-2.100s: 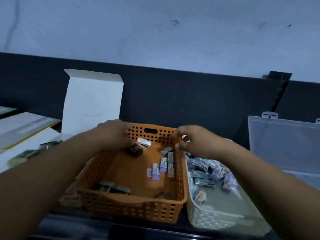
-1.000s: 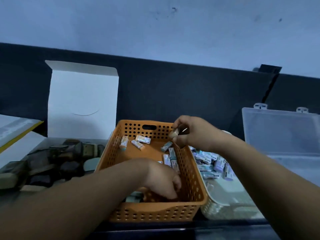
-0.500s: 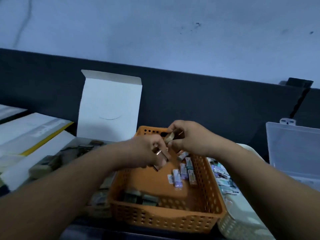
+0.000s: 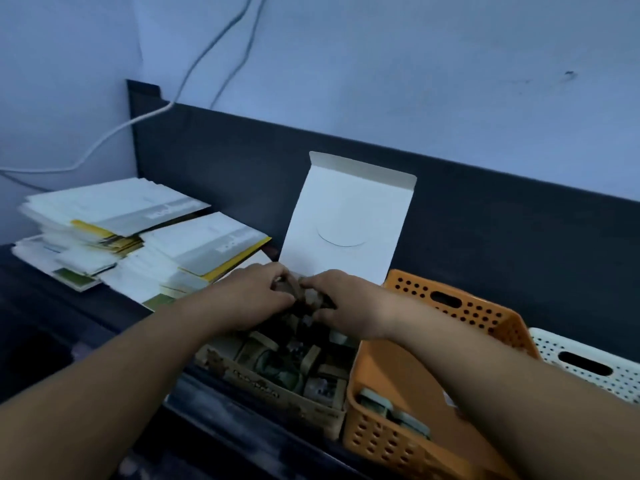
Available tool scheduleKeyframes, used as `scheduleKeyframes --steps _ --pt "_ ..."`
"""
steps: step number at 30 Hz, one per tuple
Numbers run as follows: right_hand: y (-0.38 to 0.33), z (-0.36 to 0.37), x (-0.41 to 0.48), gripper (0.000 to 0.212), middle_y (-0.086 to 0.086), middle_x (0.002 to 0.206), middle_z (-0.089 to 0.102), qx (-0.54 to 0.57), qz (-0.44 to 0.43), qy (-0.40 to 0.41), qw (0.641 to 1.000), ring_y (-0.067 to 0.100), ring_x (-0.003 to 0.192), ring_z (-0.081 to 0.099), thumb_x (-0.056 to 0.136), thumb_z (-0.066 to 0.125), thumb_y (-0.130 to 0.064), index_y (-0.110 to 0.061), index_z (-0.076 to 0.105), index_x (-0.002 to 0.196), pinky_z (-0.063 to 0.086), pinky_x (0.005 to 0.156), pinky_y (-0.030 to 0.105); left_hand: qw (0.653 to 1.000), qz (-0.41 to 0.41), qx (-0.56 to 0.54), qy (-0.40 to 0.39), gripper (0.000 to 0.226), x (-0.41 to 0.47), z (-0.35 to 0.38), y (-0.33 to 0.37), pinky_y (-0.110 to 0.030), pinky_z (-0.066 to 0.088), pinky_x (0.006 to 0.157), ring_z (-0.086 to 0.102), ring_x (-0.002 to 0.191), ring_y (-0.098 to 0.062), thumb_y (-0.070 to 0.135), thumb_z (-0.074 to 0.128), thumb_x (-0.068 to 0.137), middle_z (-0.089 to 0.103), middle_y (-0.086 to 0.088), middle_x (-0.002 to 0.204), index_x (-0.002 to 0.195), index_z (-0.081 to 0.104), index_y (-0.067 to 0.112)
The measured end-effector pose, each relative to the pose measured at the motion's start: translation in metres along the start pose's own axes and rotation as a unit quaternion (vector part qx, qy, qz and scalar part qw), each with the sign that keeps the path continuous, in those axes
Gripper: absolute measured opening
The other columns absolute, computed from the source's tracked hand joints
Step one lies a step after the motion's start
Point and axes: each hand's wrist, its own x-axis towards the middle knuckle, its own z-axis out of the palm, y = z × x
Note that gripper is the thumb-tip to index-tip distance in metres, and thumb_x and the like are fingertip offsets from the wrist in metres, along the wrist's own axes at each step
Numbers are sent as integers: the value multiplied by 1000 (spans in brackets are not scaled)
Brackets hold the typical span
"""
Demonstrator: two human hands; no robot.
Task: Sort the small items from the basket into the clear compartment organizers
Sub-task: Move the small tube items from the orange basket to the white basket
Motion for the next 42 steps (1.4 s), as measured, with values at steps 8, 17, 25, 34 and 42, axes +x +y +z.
scheduleKeyframes --steps 8,17,25,34,42 --pt "-3 -6 2 90 -4 142 45 63 41 -45 996 15 122 47 82 70 -26 -30 14 152 41 97 27 993 27 -109 -47 20 -8 0 -12 -21 50 75 59 94 -1 35 62 89 60 15 106 98 50 48" --pt "-1 -4 -22 90 -8 147 37 134 59 -61 987 7 127 40 86 65 -17 -31 8 154 34 96 15 997 52 15 -63 63 3 7 -2 -44 41 99 48 118 -20 50 44 71 45 5 136 134 38 46" --pt "30 -25 -73 33 -9 112 60 120 143 60 981 9 103 58 89 66 -22 -28 56 119 50 87 25 993 120 16 -12 62 5 8 27 -41 23 114 26 139 -13 44 55 88 28 11 153 145 29 38" --pt "29 22 -95 50 10 126 58 100 233 -279 926 33 109 63 91 60 -23 -27 42 138 54 92 46 968 223 72 -86 57 1 39 83 -31 33 102 35 132 -9 37 58 89 37 13 147 142 37 36" --pt "60 5 -119 51 3 123 59 32 280 -151 948 23 108 58 83 70 -18 -23 52 130 53 91 39 940 227 163 -193 62 -5 60 115 -24 42 85 50 115 -11 35 69 84 48 8 140 139 39 39"
